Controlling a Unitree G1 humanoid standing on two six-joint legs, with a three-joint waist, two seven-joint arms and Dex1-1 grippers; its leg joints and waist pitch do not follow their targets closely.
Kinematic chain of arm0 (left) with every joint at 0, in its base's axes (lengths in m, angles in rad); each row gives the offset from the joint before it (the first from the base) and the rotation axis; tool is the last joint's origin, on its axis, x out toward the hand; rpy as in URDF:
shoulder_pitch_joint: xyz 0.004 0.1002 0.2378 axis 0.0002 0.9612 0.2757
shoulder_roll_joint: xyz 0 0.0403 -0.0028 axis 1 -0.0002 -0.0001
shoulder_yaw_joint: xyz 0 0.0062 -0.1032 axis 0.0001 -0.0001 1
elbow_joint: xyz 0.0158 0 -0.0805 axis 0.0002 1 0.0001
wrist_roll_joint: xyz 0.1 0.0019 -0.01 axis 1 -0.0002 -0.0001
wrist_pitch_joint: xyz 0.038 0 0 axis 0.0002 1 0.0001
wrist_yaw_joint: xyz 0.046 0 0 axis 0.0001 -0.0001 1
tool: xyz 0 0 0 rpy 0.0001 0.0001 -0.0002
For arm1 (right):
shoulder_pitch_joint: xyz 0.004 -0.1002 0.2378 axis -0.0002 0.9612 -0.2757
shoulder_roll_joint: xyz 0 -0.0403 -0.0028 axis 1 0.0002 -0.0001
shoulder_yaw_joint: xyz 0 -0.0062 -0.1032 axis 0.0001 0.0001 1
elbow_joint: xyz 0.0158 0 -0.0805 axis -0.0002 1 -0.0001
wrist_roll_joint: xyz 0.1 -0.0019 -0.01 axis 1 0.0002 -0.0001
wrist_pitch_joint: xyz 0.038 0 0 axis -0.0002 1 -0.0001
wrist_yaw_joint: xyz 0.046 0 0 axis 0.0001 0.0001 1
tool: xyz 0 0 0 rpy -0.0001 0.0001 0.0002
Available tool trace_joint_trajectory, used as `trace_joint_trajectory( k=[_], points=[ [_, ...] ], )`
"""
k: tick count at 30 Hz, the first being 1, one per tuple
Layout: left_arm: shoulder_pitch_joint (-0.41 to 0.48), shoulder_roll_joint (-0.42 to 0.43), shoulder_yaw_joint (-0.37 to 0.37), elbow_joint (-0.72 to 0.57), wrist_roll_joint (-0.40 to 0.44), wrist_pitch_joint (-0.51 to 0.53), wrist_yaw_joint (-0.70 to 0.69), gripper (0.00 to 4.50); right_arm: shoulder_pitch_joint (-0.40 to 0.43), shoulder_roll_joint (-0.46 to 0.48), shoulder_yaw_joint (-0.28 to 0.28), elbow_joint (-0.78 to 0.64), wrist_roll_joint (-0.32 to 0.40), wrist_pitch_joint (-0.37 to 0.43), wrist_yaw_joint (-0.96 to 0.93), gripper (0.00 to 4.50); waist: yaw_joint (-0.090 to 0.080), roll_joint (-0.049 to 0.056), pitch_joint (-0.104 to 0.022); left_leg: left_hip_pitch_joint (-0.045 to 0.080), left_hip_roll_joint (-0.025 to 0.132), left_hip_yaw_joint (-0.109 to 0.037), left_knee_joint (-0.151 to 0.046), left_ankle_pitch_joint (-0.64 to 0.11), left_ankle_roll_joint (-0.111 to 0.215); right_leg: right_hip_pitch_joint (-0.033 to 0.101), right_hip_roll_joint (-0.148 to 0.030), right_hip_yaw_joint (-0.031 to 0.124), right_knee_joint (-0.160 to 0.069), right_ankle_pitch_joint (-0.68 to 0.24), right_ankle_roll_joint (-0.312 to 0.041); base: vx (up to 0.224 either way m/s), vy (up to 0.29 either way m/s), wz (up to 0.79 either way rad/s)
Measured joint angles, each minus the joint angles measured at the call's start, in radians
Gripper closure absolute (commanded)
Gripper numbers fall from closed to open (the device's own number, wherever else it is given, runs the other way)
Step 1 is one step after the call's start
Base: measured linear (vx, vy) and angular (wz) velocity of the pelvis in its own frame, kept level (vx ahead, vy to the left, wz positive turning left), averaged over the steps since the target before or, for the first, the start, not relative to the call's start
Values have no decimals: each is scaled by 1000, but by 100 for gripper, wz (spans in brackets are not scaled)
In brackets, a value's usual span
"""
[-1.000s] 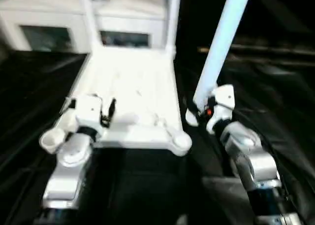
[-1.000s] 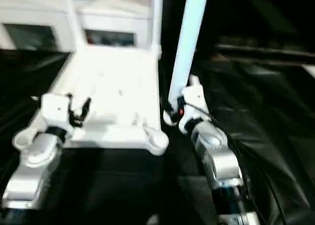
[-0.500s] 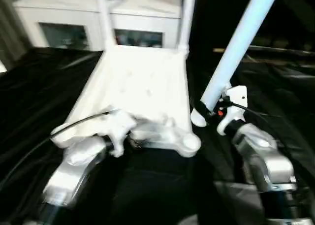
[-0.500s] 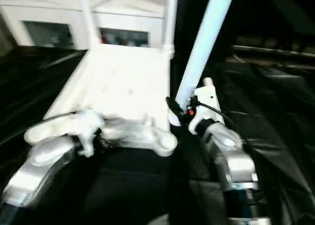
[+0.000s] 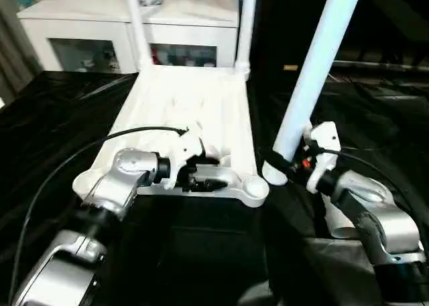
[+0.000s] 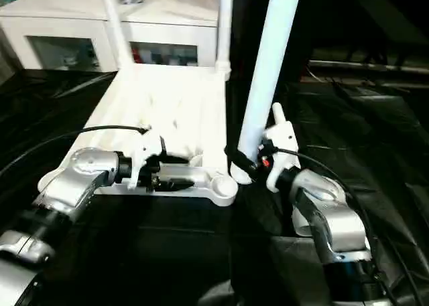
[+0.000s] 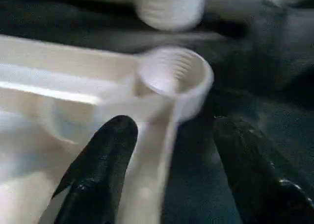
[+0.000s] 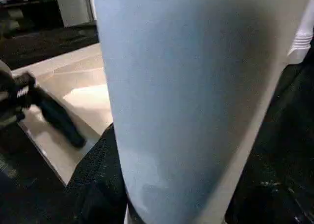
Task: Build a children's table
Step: Insert table leg to table base
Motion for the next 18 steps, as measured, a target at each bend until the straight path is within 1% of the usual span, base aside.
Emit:
trace_joint_trajectory(
  k=[1, 2, 4, 5, 8, 11, 14, 16, 18],
  points=[
    [-1, 0, -6, 7, 0, 3, -17, 188, 0, -2, 0, -2, 0, 1, 2, 256, 0, 0, 0, -2, 1, 1, 0, 0, 0, -3, 0, 0, 0, 0, 0, 0, 0, 0],
    [-1, 1, -8, 10, -1, 5, -30, 203, 0, -5, 0, -3, 0, 2, 4, 256, 1, 0, 0, -6, 2, 1, 0, 3, 2, -5, 1, -1, 0, 0, 0, 0, 0, 0],
    [-11, -5, -10, 34, -1, -1, -51, 203, 0, -8, 0, -3, 0, 2, 7, 256, 3, 1, 0, -11, 3, 1, 0, 8, 5, -8, 1, -3, -1, -1, -1, 0, 0, 0],
    [-17, -8, -10, 48, -1, -6, -52, 227, 0, -8, 0, -3, 0, 2, 7, 256, 4, 1, 0, -12, 3, 2, 0, 8, 6, -8, 1, -3, -2, -1, -1, 0, 0, 0],
    [-39, -26, -6, 103, 17, -59, -26, 231, 0, -10, 0, -2, 0, 2, 8, 256, 6, 1, 0, -11, 3, 3, 0, 8, 6, -7, 0, -3, -2, -1, -1, 0, 0, 0],
    [-56, -31, -4, 145, 42, -102, 4, 265, 0, -10, 1, -2, 0, 2, 9, 256, 6, 1, 0, -10, 4, 6, 0, 8, 6, -7, -1, -3, -2, -1, -1, 0, 0, 0],
    [-63, -30, -8, 171, 60, -122, 0, 275, 0, -11, 2, -2, -1, 2, 12, 256, 6, 1, 0, -9, 6, 8, 0, 8, 6, -6, -1, -3, -2, 0, -2, 0, 0, 0],
    [-67, -26, -19, 172, 77, -134, -9, 304, 0, -12, 5, -2, -1, 2, 19, 256, 6, 1, 0, -9, 7, 10, 0, 8, 6, -6, -1, -3, -2, 0, -2, 0, 0, 0],
    [-75, -24, -26, 185, 85, -148, -18, 312, -1, -13, 11, -2, -3, 2, 19, 256, 5, 1, 0, -9, 7, 11, 0, 8, 6, -7, -1, -3, -2, 0, -2, 0, 0, 0]
  ],
)
